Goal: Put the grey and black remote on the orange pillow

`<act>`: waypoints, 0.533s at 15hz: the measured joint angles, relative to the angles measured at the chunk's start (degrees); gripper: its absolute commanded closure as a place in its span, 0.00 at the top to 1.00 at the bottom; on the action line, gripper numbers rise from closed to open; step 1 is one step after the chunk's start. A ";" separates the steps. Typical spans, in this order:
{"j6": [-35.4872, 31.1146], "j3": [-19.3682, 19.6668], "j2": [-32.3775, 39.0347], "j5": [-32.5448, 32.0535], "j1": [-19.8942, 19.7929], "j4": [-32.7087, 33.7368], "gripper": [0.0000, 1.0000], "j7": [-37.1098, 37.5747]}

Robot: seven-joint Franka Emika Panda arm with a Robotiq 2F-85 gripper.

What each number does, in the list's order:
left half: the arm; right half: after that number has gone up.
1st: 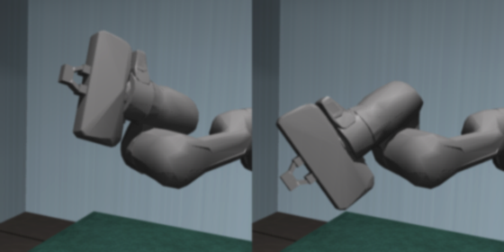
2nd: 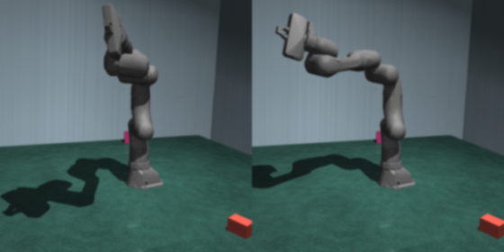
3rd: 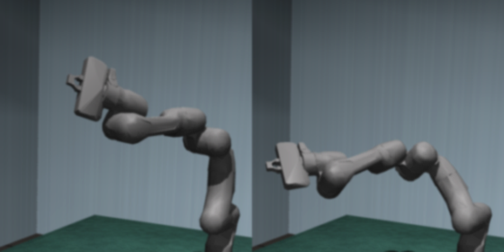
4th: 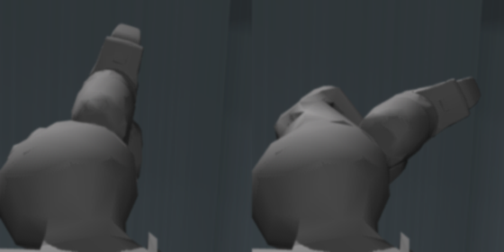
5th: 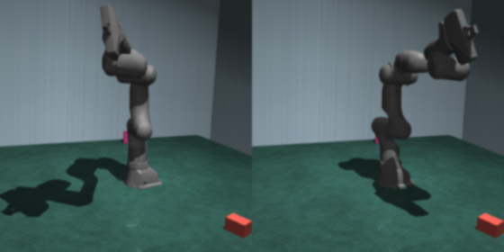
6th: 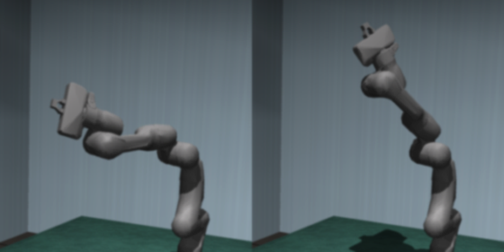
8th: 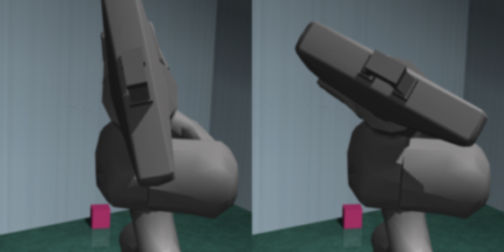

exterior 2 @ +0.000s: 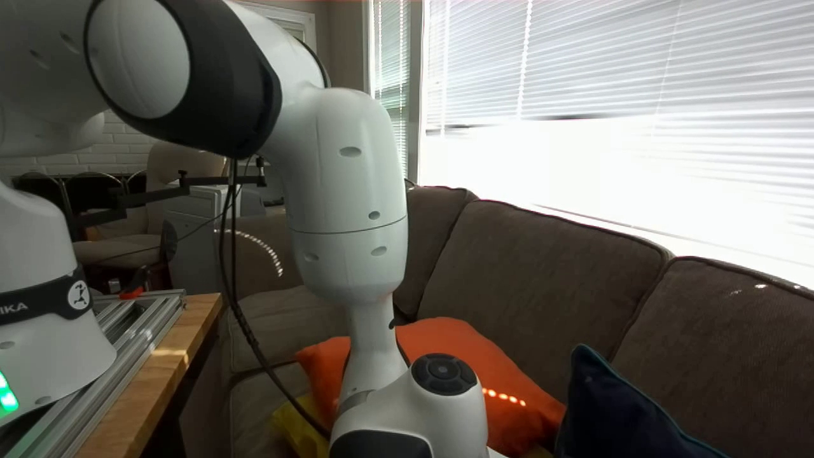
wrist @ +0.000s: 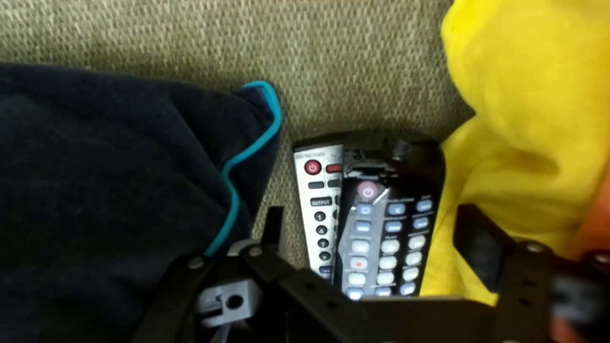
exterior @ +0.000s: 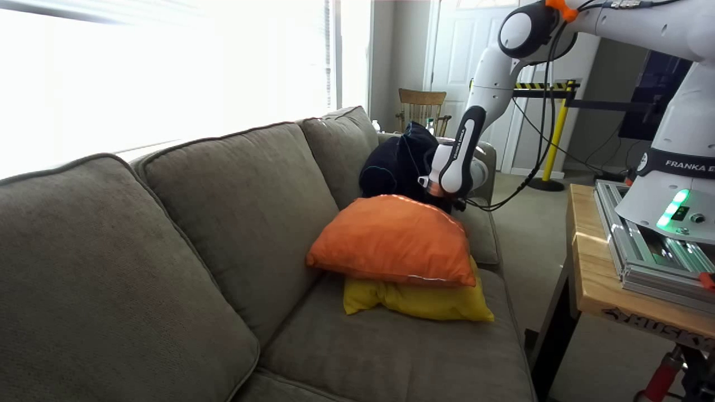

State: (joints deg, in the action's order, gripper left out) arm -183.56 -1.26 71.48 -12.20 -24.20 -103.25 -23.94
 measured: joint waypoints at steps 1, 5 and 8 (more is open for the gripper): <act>0.02 -0.34 0.47 0.00 -0.40 0.33 0.53 0.00; 0.03 -0.79 2.04 0.00 -0.78 1.54 0.28 0.00; 0.03 -0.80 2.49 0.00 -0.78 1.98 0.28 0.00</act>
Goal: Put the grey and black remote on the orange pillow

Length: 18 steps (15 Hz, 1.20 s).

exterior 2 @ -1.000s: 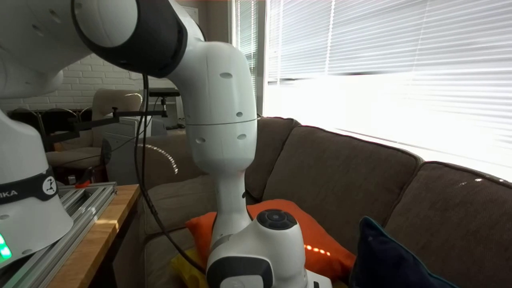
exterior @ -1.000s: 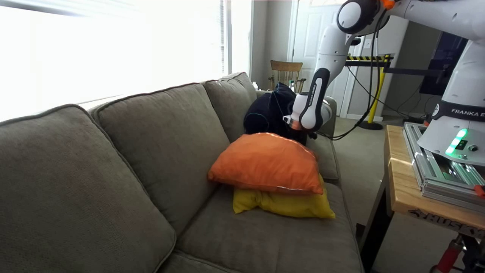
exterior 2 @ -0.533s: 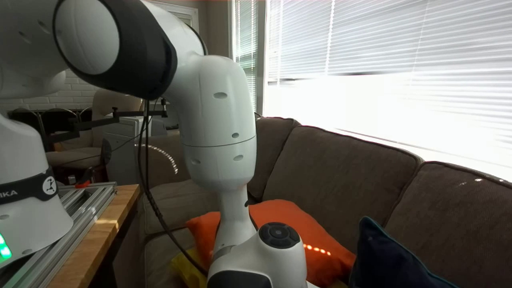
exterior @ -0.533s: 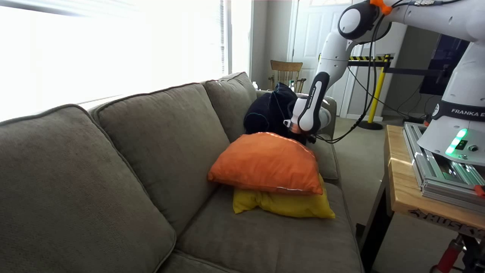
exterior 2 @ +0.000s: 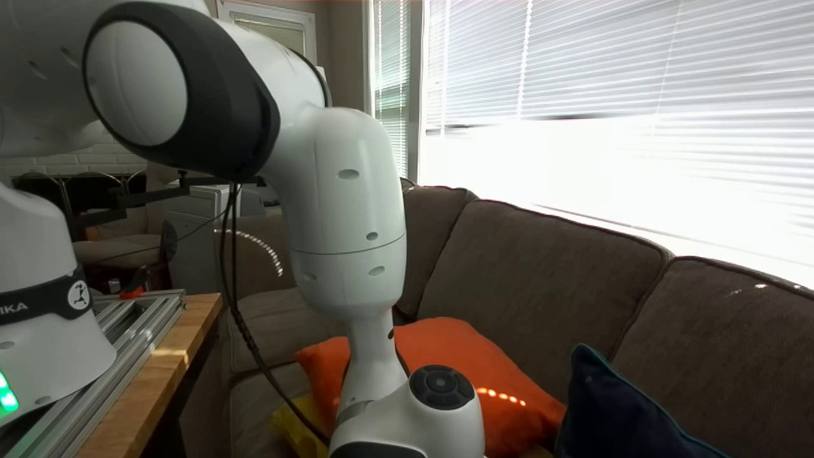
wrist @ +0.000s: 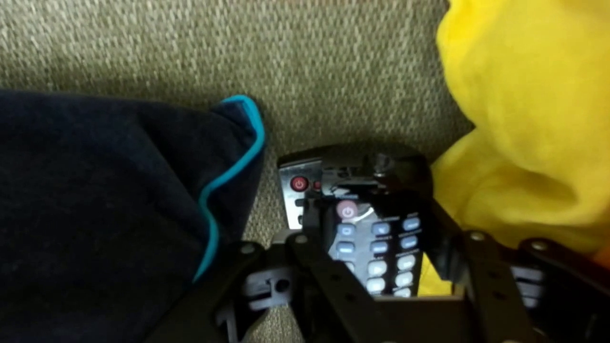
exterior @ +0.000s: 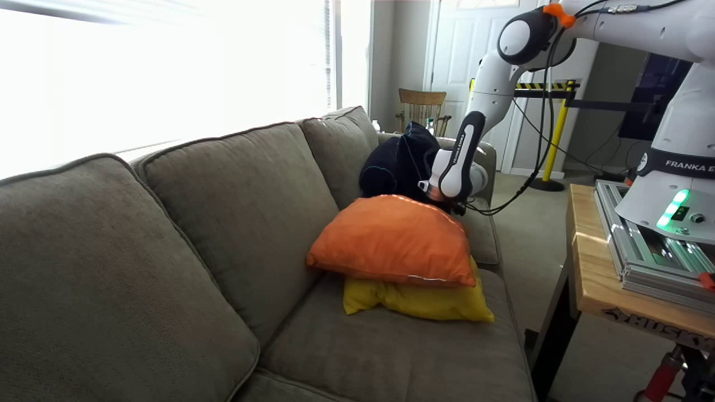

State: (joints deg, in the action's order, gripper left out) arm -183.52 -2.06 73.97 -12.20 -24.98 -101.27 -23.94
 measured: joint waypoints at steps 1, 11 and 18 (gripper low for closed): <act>0.00 0.00 0.00 0.00 0.00 0.02 0.28 -0.03; -2.61 -1.65 -8.09 -4.84 -0.25 -3.99 0.28 -0.63; -4.14 -3.28 -18.80 -5.07 -0.81 -11.99 0.28 -0.14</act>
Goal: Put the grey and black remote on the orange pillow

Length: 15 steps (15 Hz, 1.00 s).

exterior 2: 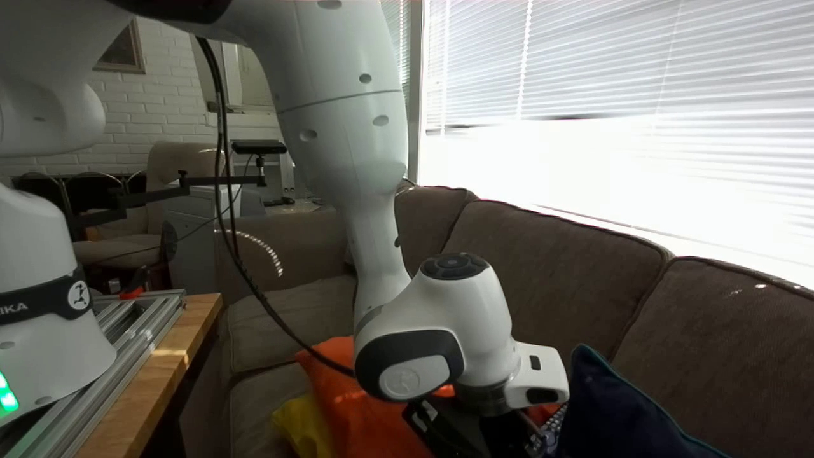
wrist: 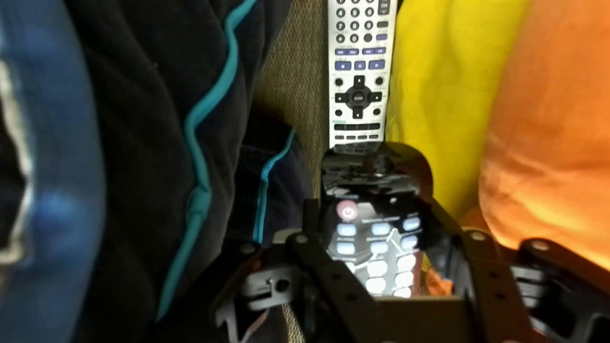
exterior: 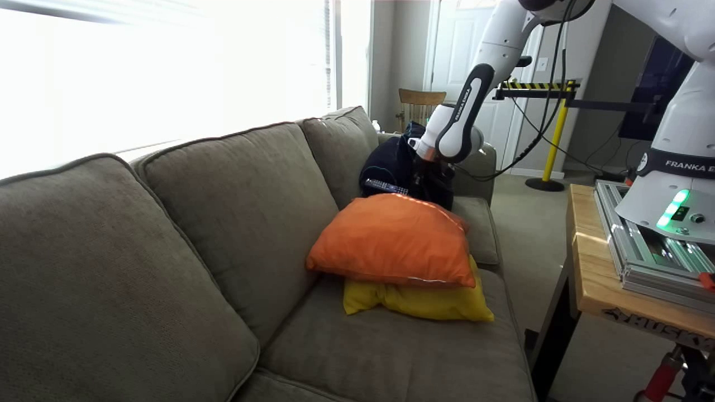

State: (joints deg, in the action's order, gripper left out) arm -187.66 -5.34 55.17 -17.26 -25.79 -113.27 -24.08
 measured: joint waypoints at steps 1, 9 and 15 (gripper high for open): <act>-0.11 -0.30 -1.65 0.00 -0.27 -1.40 0.28 0.00; 5.06 -14.10 -16.85 -11.52 -14.50 -14.85 0.28 -8.18; 16.51 -24.61 -21.36 -13.78 -22.58 -16.91 0.28 -21.90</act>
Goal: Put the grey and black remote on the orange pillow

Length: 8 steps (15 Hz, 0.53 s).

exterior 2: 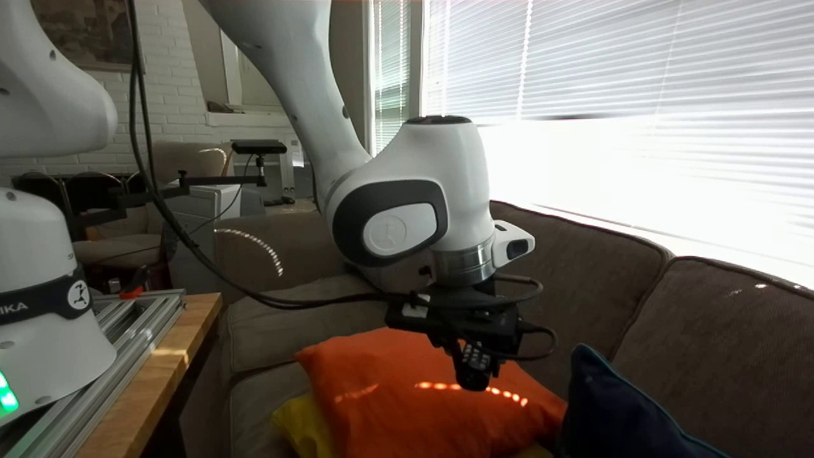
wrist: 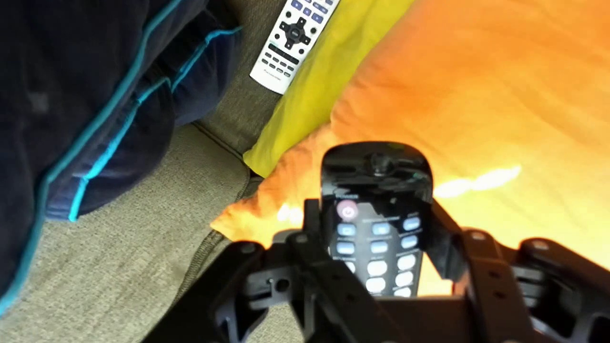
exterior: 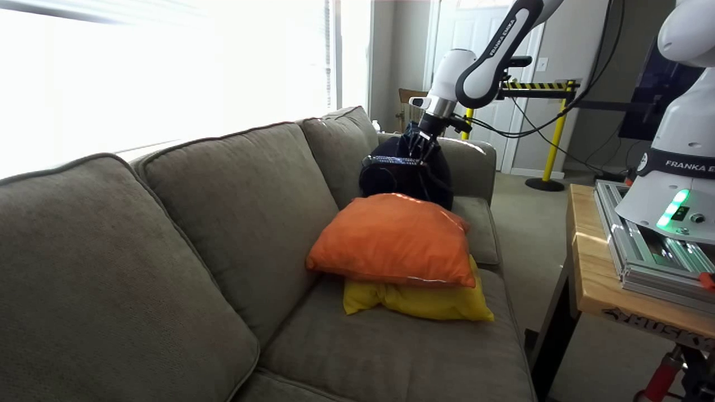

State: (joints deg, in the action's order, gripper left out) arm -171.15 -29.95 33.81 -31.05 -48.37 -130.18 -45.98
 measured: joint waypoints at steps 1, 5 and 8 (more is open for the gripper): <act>0.91 -0.59 -0.01 0.79 0.14 0.16 0.28 -3.25; 5.35 -0.28 0.17 5.12 3.81 2.27 0.28 -17.22; 9.20 2.80 0.35 7.97 9.52 5.57 0.53 -25.25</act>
State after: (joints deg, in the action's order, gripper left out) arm -161.95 -27.15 34.16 -23.08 -38.85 -124.61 -71.24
